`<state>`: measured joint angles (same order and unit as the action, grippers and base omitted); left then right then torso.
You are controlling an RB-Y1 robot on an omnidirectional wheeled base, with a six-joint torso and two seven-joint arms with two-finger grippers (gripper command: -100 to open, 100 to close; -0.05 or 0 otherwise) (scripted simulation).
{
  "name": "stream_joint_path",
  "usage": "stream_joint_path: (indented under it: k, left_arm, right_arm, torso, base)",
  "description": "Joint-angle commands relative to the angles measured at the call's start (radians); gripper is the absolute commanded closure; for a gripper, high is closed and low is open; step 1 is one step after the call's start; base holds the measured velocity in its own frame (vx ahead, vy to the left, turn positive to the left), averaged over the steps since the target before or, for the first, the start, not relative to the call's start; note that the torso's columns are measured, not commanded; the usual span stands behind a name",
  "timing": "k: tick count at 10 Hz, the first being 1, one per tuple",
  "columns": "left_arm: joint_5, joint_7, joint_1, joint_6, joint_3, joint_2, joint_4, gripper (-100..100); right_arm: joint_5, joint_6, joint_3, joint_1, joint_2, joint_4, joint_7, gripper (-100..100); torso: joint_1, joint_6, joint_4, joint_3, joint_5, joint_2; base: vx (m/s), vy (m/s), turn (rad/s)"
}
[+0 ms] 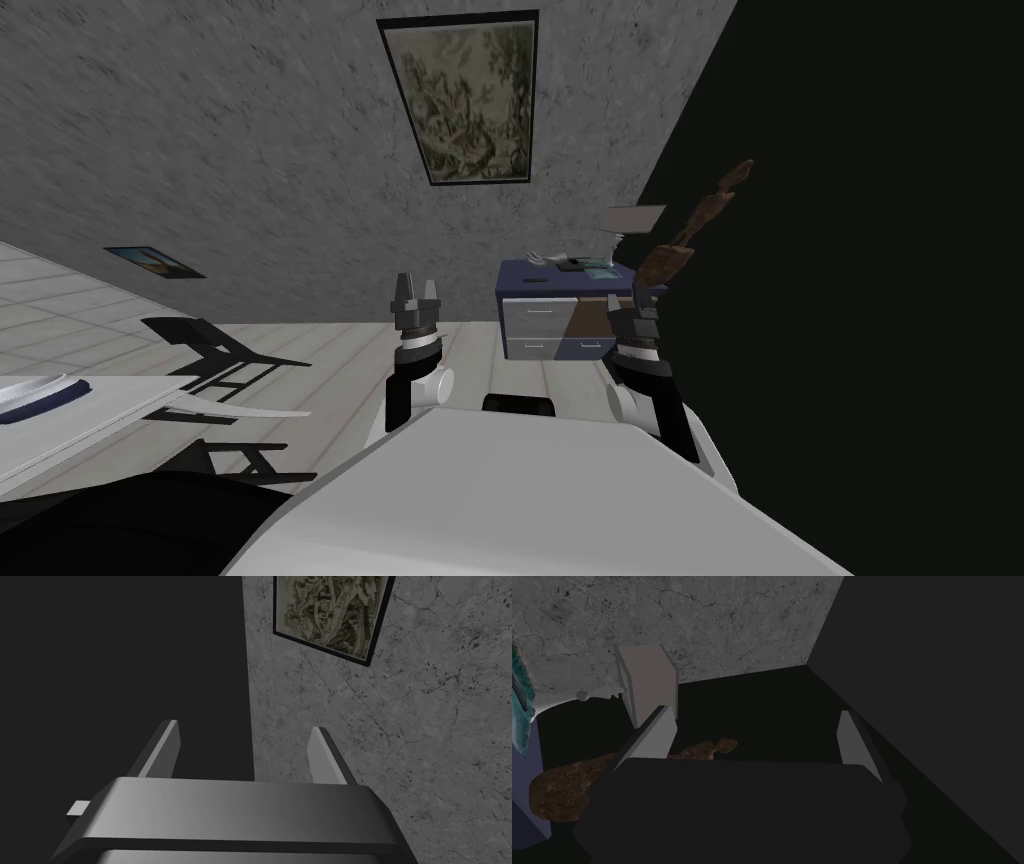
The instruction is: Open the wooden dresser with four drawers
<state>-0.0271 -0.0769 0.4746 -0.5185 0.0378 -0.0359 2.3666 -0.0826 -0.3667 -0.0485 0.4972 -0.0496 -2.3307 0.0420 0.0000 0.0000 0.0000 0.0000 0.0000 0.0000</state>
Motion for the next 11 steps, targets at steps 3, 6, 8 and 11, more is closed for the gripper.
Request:
stream_joint_path:
  k: [3,6,8,11]
  left_arm:
    - [0.0,0.0,0.0,0.0,0.0,0.0,0.0,0]
    - [0.0,0.0,0.0,0.0,0.0,0.0,0.0,0]
    - [0.0,0.0,0.0,0.0,0.0,0.0,0.0,0]
    - [0.0,0.0,0.0,0.0,0.0,0.0,0.0,0]
  right_arm:
    - [0.0,0.0,0.0,0.0,0.0,0.0,0.0,0]
    - [0.0,0.0,0.0,0.0,0.0,0.0,0.0,0]
    - [0.0,0.0,0.0,0.0,0.0,0.0,0.0,0]
    - [-0.002,-0.016,0.002,-0.011,-0.039,0.025,-0.071,-100]
  torso:
    - [0.0,0.0,0.176,-0.351,0.0,0.175]
    - [0.0,0.0,0.396,-0.792,0.0,0.396]
    - [0.0,0.0,0.544,-1.087,0.0,0.544]
    - [0.001,0.0,0.724,-1.451,0.0,0.725]
  base:
    - [0.0,0.0,0.0]
    - [0.0,0.0,0.0]
    - [0.0,0.0,0.0]
    - [0.003,0.026,-0.018]
